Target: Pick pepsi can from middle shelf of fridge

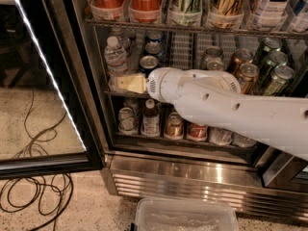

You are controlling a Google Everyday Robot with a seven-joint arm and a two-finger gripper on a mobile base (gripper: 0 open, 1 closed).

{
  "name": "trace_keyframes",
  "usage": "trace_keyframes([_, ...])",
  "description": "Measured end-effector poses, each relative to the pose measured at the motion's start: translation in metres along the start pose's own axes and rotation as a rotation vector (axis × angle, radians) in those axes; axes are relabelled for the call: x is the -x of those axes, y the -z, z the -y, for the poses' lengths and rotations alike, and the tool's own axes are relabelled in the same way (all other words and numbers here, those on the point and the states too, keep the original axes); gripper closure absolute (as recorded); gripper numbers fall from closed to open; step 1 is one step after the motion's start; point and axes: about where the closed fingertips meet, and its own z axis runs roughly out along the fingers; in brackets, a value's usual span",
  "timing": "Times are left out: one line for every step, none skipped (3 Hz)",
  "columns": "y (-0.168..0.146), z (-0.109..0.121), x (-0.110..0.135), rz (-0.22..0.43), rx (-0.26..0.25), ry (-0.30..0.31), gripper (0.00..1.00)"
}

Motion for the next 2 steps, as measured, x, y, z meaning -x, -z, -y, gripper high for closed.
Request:
trace_keyframes([-0.0015,0.0002,0.0005,0.019,0.002,0.007,0.0])
trace_keyframes([-0.0031,0.0045,0.0,0.044,-0.005,0.002,0.0])
